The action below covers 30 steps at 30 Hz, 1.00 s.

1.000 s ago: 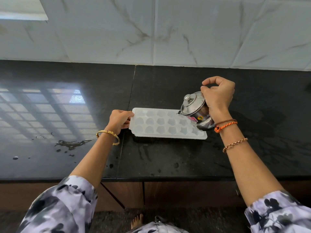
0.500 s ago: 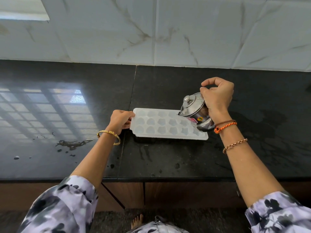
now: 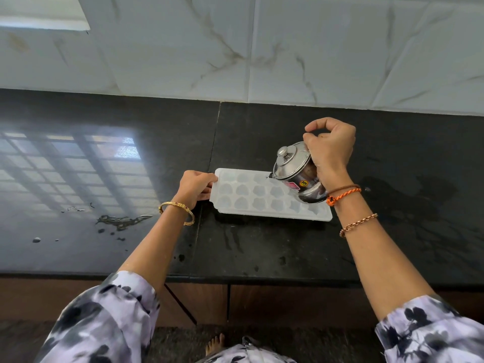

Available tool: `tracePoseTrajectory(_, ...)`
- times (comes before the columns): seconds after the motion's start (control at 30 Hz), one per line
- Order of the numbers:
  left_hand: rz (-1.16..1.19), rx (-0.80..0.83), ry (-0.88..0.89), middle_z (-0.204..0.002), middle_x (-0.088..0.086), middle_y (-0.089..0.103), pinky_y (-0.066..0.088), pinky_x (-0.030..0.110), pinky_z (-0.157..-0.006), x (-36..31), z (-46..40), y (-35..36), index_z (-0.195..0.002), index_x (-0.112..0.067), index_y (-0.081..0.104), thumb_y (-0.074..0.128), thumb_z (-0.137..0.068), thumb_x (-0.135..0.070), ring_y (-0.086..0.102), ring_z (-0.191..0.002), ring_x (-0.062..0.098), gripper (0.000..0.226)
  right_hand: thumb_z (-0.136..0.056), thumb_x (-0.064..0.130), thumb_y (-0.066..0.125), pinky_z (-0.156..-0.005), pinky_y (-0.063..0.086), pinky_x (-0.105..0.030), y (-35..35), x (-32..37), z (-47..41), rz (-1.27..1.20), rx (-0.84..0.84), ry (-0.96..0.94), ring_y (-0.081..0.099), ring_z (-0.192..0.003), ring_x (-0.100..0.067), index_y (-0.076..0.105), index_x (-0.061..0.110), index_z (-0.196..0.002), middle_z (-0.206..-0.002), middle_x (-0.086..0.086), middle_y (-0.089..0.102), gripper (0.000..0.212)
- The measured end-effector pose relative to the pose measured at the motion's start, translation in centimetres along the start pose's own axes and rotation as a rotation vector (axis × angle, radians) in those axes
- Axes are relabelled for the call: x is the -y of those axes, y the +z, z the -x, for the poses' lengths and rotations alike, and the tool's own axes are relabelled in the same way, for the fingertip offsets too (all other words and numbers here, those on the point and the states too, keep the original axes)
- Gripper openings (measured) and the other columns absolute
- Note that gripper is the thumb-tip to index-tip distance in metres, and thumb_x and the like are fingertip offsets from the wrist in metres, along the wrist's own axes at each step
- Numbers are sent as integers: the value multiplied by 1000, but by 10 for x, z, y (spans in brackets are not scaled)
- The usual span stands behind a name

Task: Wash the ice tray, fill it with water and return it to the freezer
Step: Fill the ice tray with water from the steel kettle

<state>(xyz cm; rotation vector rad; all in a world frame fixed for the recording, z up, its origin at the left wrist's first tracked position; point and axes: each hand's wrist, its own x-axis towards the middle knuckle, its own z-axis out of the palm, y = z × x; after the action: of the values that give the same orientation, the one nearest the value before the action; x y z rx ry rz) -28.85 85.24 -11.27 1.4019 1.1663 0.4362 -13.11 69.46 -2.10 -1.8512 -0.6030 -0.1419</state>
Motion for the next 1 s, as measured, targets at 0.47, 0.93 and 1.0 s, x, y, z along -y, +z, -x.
tracePoseTrajectory(0.47,-4,6,-17,-71,5,54,45,20,-48,0,-3,0,-76,-8,58,61,-85,-12,53,-61,13,11,-78,0,63,-78,54,-33,3,0,-2,18,-5,11,59,-66,-12,64,18,-76,-74,0,62,17)
tracePoseTrajectory(0.93,2,25,-12,-68,4,56,46,16,-41,-1,0,-1,-81,-5,59,59,-86,-10,55,-58,12,8,-77,0,63,-74,55,-33,12,3,2,7,13,-12,55,-56,-6,65,16,-76,-67,3,60,17)
tracePoseTrajectory(1.0,-1,25,-13,-68,4,55,45,15,-40,-1,1,-1,-85,-3,60,59,-86,-10,55,-58,12,7,-76,-1,63,-75,55,-33,14,5,4,-4,22,-14,55,-57,-7,65,16,-75,-66,2,60,17)
